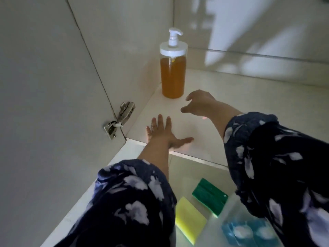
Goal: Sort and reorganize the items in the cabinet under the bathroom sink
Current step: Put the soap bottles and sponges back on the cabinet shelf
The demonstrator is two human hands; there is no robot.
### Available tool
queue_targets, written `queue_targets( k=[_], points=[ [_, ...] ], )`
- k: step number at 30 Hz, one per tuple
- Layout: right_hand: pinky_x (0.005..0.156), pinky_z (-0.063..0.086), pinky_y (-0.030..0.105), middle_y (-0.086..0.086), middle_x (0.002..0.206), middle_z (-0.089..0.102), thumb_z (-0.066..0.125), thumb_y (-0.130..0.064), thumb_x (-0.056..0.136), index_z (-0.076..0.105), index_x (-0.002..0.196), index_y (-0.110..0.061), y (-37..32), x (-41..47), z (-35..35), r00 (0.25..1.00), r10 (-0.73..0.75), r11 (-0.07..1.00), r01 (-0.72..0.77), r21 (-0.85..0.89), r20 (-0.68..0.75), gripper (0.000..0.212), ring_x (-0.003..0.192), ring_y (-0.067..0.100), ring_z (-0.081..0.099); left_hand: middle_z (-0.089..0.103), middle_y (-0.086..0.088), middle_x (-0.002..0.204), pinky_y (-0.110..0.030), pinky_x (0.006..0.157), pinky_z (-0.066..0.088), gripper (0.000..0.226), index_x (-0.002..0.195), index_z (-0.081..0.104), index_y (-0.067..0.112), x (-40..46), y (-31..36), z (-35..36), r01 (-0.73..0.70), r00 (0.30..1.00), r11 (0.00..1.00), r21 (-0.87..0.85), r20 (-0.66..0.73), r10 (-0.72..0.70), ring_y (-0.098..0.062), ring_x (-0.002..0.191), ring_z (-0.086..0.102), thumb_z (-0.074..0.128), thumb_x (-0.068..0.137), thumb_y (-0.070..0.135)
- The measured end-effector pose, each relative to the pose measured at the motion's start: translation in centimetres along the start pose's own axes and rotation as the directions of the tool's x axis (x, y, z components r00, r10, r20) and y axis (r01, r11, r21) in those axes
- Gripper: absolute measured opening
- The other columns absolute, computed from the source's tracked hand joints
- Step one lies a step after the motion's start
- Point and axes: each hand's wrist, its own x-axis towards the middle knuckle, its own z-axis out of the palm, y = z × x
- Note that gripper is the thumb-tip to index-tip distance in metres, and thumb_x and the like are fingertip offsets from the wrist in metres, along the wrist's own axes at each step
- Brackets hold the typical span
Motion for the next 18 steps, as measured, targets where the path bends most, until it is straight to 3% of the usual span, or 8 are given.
queue_targets(
  k=[3, 5, 7, 9, 11, 15, 18],
  points=[
    [0.091, 0.053, 0.033, 0.005, 0.126, 0.058, 0.064, -0.020, 0.086, 0.059, 0.123, -0.014, -0.1, -3.3, 1.6, 1.000, -0.019, 0.999, 0.019, 0.041, -0.006, 0.038, 0.109, 0.024, 0.061, -0.016, -0.004, 0.160, -0.047, 0.119, -0.003, 0.103, 0.153, -0.004, 0.023, -1.9, -1.9, -1.0, -0.132, 0.991, 0.991, -0.029, 0.028, 0.132, -0.026, 0.147, -0.015, 0.053, 0.080, 0.070],
    [0.085, 0.054, 0.030, 0.005, 0.119, 0.062, 0.060, -0.013, 0.084, 0.062, 0.113, -0.019, -0.3, -5.8, 3.0, 1.000, -0.016, 0.988, 0.014, 0.153, 0.011, 0.029, 0.104, 0.023, 0.064, -0.002, -0.001, 0.162, -0.040, 0.120, 0.006, 0.087, 0.153, 0.012, 0.024, -3.8, -3.3, -1.3, -0.173, 0.984, 0.980, -0.098, 0.034, 0.177, -0.022, 0.149, -0.003, 0.060, 0.086, 0.053],
    [0.078, 0.052, 0.025, 0.002, 0.111, 0.064, 0.057, -0.010, 0.082, 0.063, 0.107, -0.021, -0.6, -8.1, 4.7, 0.998, -0.055, 0.976, 0.051, 0.212, 0.014, 0.028, 0.099, 0.020, 0.063, 0.019, 0.001, 0.159, -0.033, 0.118, 0.017, 0.063, 0.146, 0.035, 0.025, -6.0, -4.8, -0.7, -0.191, 0.981, 0.964, -0.186, -0.061, 0.183, -0.018, 0.147, 0.016, 0.060, 0.090, 0.040],
    [0.071, 0.044, 0.021, 0.001, 0.104, 0.061, 0.053, -0.007, 0.083, 0.065, 0.107, -0.021, -1.0, -10.3, 6.8, 0.995, -0.093, 0.972, 0.084, 0.218, 0.031, 0.031, 0.092, 0.019, 0.059, 0.038, 0.003, 0.149, -0.036, 0.113, 0.028, 0.045, 0.134, 0.051, 0.028, -8.4, -6.5, 0.8, -0.209, 0.962, 0.954, -0.214, -0.217, 0.162, -0.017, 0.139, 0.032, 0.056, 0.091, 0.035],
    [0.072, 0.040, 0.021, 0.001, 0.107, 0.060, 0.048, -0.004, 0.084, 0.066, 0.107, -0.022, -1.0, -12.1, 9.1, 0.993, -0.100, 0.974, 0.084, 0.210, 0.068, 0.034, 0.091, 0.018, 0.057, 0.045, 0.004, 0.142, -0.040, 0.108, 0.032, 0.039, 0.130, 0.053, 0.030, -10.8, -8.1, 2.8, -0.182, 0.957, 0.947, -0.265, -0.270, 0.108, -0.019, 0.134, 0.035, 0.051, 0.091, 0.030],
    [0.078, 0.046, 0.023, 0.002, 0.120, 0.061, 0.046, 0.000, 0.082, 0.061, 0.116, -0.024, 0.5, -14.6, 13.1, 0.985, -0.049, 0.986, 0.021, 0.165, 0.167, 0.044, 0.105, 0.019, 0.058, 0.041, 0.004, 0.144, -0.042, 0.109, 0.032, 0.050, 0.135, 0.048, 0.028, -13.5, -10.7, 7.1, -0.109, 0.986, 0.913, -0.392, -0.160, 0.049, -0.022, 0.133, 0.032, 0.051, 0.086, 0.017],
    [0.069, 0.044, 0.025, 0.005, 0.120, 0.056, 0.044, 0.003, 0.082, 0.055, 0.124, -0.022, 2.4, -16.2, 15.3, 0.968, -0.005, 0.985, -0.038, 0.171, 0.249, 0.050, 0.097, 0.019, 0.054, 0.037, 0.008, 0.143, -0.040, 0.107, 0.034, 0.061, 0.138, 0.040, 0.028, -14.6, -12.1, 9.8, -0.077, 0.983, 0.870, -0.486, -0.185, -0.016, -0.017, 0.132, 0.032, 0.054, 0.081, 0.012]
  ],
)
